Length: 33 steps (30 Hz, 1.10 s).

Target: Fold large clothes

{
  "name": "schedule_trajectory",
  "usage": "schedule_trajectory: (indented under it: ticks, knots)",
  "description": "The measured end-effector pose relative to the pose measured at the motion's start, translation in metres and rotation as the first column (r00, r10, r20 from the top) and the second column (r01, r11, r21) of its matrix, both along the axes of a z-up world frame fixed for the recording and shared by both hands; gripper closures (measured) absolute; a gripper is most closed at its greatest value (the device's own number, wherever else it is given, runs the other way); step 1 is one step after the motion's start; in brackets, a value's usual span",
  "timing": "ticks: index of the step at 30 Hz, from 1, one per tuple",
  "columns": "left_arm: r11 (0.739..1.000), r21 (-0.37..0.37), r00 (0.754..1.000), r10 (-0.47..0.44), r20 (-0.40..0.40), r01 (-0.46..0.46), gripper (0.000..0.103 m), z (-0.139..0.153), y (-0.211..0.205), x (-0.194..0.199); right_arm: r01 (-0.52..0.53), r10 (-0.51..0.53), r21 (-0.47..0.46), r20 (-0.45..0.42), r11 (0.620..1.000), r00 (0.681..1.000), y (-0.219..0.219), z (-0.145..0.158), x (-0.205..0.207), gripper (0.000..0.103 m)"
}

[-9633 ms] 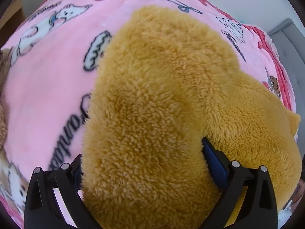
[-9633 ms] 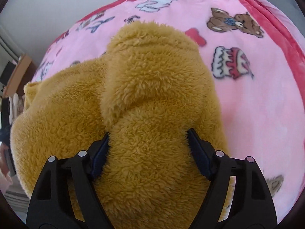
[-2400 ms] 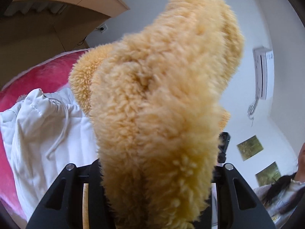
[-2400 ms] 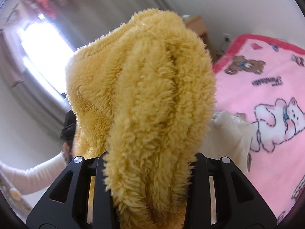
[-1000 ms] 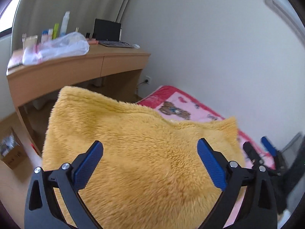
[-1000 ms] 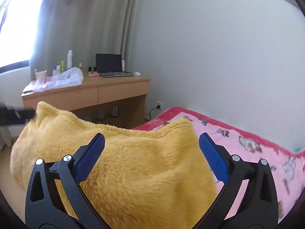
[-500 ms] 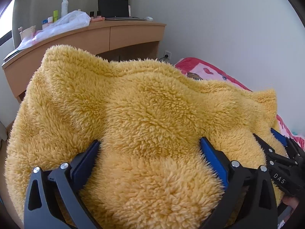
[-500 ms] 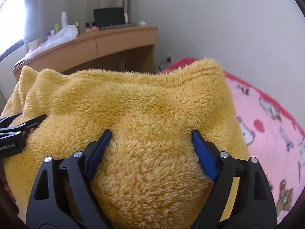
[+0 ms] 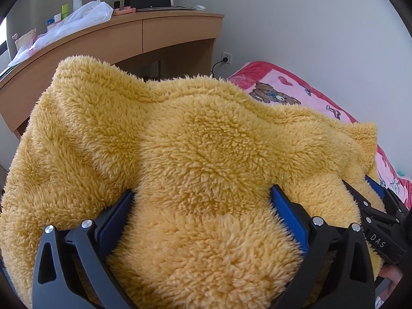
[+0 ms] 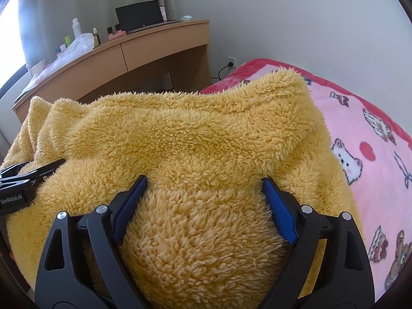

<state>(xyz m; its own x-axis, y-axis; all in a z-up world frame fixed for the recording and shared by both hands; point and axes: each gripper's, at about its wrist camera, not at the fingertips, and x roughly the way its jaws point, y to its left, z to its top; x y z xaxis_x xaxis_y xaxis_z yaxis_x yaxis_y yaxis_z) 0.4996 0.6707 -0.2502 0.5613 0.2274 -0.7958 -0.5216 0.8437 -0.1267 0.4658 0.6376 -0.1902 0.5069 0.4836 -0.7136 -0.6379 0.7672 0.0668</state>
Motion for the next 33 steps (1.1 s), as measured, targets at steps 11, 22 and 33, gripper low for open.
schedule_trajectory:
  ticks: [11, 22, 33]
  knots:
    - [0.995, 0.072, 0.997, 0.067, 0.033, -0.069, 0.005, 0.091, -0.020, -0.047, 0.069, -0.065, 0.106, -0.043, 0.992, 0.997, -0.028, 0.101, -0.035, 0.008]
    - [0.998, -0.012, 0.997, 0.058, 0.044, -0.058, 0.005, 0.183, -0.076, -0.145, 0.113, -0.111, -0.029, 0.061, 0.993, 0.992, -0.082, 0.191, -0.135, 0.008]
    - [0.997, 0.079, 0.999, 0.022, 0.026, -0.024, 0.005, 0.227, -0.102, -0.140, 0.145, -0.143, -0.057, 0.042, 0.988, 0.989, -0.090, 0.215, -0.148, 0.008]
